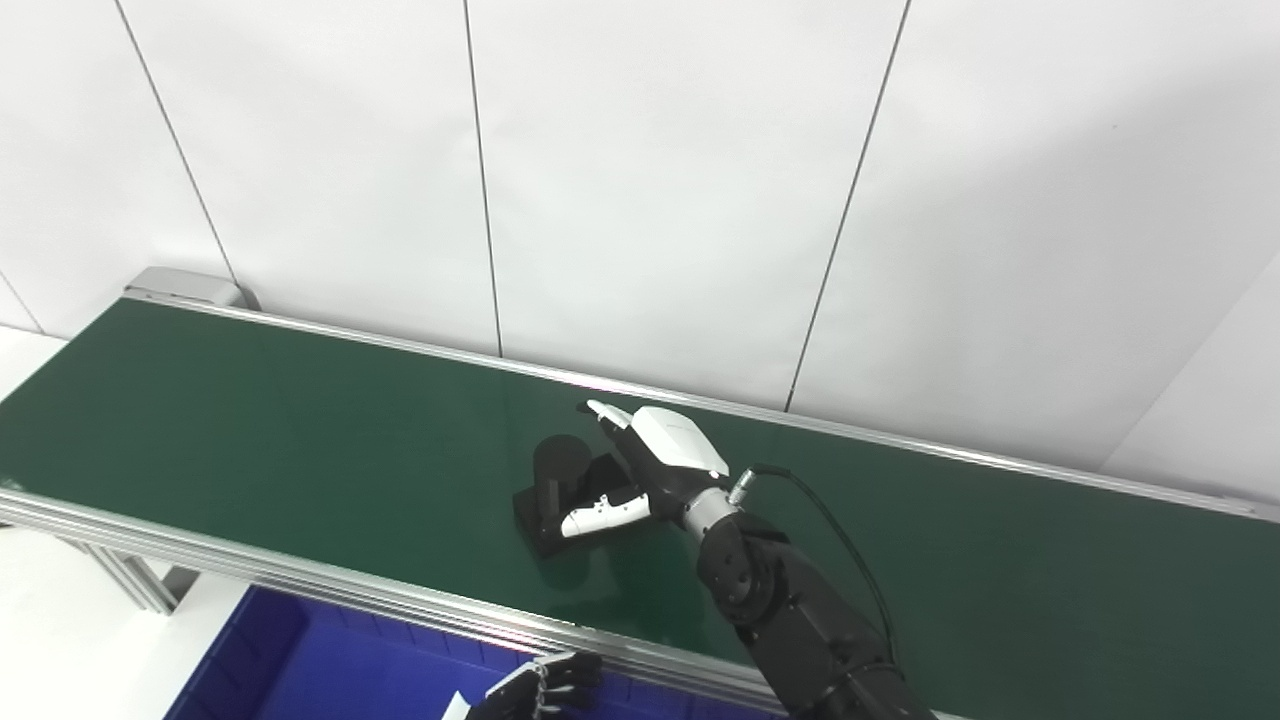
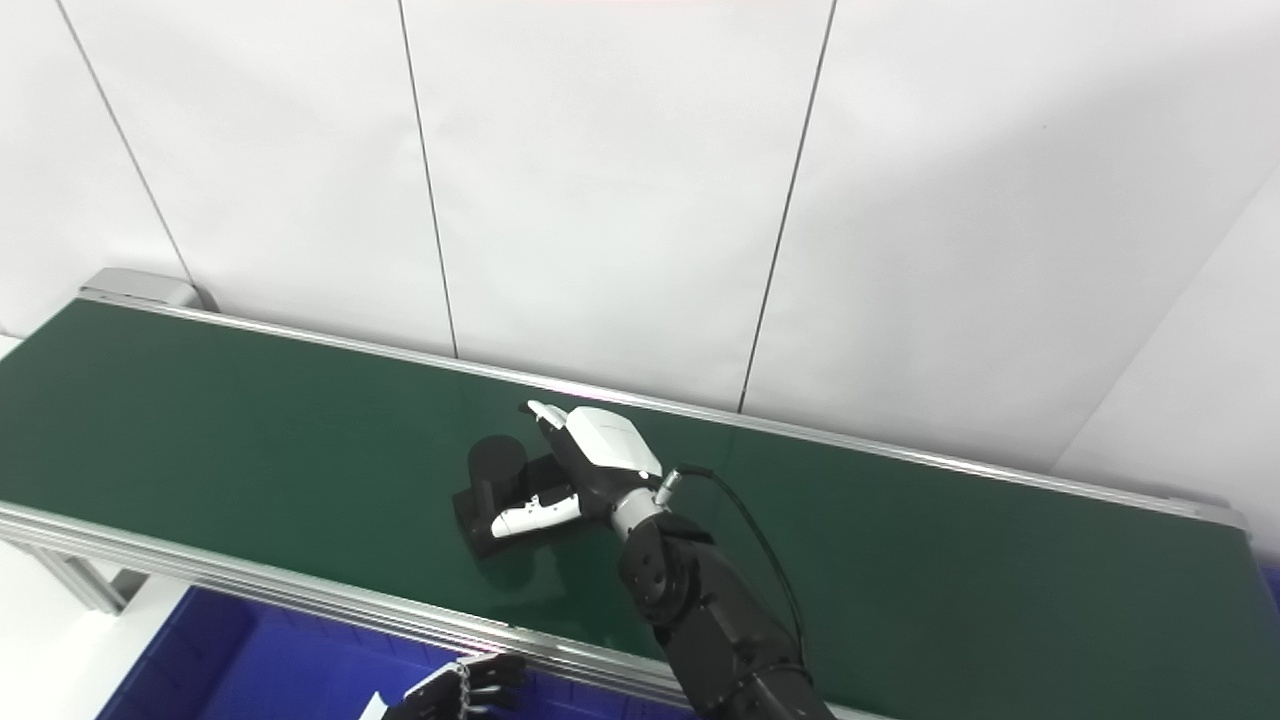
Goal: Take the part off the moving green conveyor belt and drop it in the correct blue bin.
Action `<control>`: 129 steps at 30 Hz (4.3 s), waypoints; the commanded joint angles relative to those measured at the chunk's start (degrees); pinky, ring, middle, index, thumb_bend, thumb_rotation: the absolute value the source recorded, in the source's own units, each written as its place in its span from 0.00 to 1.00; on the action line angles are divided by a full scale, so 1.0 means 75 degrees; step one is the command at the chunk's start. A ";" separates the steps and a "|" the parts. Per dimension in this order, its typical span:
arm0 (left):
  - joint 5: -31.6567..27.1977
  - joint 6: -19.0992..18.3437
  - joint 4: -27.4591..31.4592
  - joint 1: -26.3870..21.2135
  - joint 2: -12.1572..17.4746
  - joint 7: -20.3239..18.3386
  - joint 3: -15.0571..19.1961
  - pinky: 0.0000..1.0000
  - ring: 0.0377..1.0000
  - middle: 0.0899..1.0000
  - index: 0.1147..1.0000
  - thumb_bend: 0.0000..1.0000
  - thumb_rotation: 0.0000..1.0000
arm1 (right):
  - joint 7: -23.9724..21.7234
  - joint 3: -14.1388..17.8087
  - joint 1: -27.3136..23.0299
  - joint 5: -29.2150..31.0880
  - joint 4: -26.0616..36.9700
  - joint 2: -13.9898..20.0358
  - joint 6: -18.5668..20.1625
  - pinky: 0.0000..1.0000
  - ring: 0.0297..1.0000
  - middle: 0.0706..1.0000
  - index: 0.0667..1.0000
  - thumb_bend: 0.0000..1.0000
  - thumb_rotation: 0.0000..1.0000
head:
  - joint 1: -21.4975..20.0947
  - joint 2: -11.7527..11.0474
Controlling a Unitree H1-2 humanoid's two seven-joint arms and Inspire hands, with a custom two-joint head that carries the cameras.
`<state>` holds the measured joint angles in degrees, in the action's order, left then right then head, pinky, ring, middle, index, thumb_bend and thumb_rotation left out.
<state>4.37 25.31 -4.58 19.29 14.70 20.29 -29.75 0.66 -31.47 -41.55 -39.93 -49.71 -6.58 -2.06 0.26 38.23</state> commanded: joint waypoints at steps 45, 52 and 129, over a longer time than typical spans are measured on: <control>-0.0935 0.0215 0.1181 0.0705 -0.0399 -0.2241 0.1625 0.68 0.70 0.72 0.71 0.99 0.43 | 0.1999 0.1204 0.2709 0.0565 0.5080 0.0775 -0.1050 0.43 0.47 0.42 0.50 0.51 0.00 | -0.0722 0.0991; -0.0840 0.0215 0.1530 0.0761 -0.0820 -0.3005 0.2221 0.67 0.69 0.72 0.69 0.99 0.41 | 0.1312 0.1716 0.3793 0.0887 0.6852 0.1240 -0.0895 0.44 0.48 0.43 0.49 0.51 0.00 | -0.0689 0.1230; -0.1423 0.0215 0.1363 0.0036 -0.1578 -0.5457 0.3852 0.67 0.71 0.73 0.71 0.93 0.33 | 0.2545 0.2554 0.8735 0.2102 0.7663 0.2287 -0.3308 0.70 0.76 0.80 0.82 0.82 0.80 | -0.1365 0.1245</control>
<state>-5.75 25.33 5.07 20.44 3.16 -20.06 -1.15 20.55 -11.98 23.51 -26.33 5.59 11.08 -24.29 -10.01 47.55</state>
